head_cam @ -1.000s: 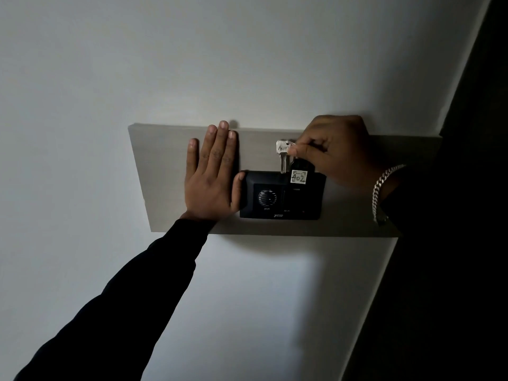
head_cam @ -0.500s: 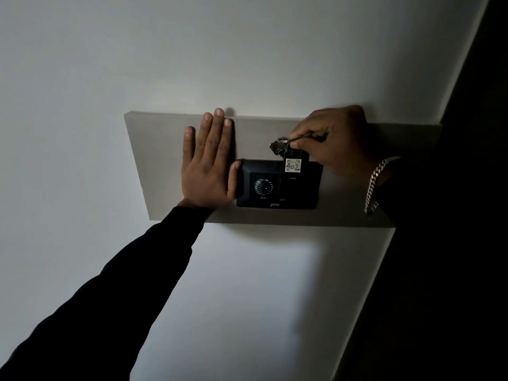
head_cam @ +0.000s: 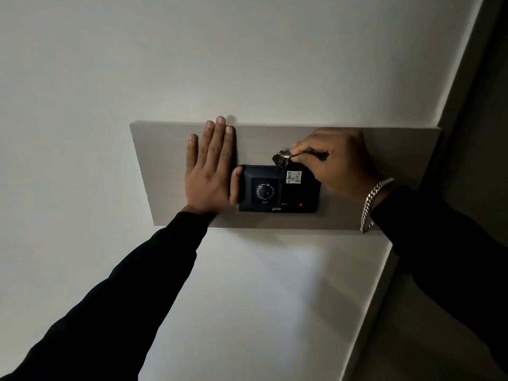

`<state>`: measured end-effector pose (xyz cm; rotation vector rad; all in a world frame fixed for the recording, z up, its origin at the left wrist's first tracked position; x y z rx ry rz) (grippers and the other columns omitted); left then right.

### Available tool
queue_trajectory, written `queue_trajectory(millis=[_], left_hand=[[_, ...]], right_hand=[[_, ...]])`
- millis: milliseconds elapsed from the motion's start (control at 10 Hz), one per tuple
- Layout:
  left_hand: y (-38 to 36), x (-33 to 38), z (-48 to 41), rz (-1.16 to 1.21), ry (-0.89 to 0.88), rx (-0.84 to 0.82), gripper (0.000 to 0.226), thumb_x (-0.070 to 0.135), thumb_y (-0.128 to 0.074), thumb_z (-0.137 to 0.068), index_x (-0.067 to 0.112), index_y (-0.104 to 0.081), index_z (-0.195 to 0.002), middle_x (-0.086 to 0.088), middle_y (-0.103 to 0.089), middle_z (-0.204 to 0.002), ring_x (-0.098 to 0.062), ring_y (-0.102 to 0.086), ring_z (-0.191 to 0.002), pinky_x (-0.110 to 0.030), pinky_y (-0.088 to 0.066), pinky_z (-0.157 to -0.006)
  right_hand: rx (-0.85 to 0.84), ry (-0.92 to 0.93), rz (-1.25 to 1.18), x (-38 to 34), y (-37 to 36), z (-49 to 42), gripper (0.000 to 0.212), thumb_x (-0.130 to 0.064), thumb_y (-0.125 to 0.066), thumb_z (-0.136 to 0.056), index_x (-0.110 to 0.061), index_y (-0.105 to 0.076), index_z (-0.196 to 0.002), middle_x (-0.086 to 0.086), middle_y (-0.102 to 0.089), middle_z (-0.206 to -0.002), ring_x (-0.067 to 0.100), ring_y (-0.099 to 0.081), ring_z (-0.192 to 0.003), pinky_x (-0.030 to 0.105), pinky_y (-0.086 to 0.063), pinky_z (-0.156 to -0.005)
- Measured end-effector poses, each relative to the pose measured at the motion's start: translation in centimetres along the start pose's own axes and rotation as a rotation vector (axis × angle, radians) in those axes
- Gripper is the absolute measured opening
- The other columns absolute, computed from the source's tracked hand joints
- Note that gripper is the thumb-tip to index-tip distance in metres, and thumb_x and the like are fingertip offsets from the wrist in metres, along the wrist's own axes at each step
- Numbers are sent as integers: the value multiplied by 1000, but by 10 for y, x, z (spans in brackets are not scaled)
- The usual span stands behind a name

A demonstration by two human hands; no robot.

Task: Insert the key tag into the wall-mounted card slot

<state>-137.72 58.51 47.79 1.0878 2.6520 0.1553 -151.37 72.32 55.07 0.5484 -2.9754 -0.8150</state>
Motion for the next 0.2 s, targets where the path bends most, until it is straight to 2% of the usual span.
queue_trajectory(millis=[100,200], left_hand=[[2,0,1,3,11,-31,64,37,-29,-99,3,-31,-153,-17,-26,-162,-29,-20,-154,-51,-15,-125],[7,1,-2,94,39,-63,64,37,-31,-99,0,-32,-152,-21,-27,-162,-33,-18,-154,-54,-13,-126]], right_hand=[[-3,14,15,-4,2,5,8,-14,-70,-80,-8,-75,-78,7,-75,-77,19,-68,-71,33,-52,-67],[-23,-21,-8,-2,4,10,14,-12,-71,-78,-10,-75,-90,5,-75,-83,17,-69,-74,36,-57,-70]])
Point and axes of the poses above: each hand's wrist, its own z-axis away from the middle knuckle, its own y-axis out of the back of the hand, x = y × z, the point moved 9 cm from there along -z, towards the middle knuckle
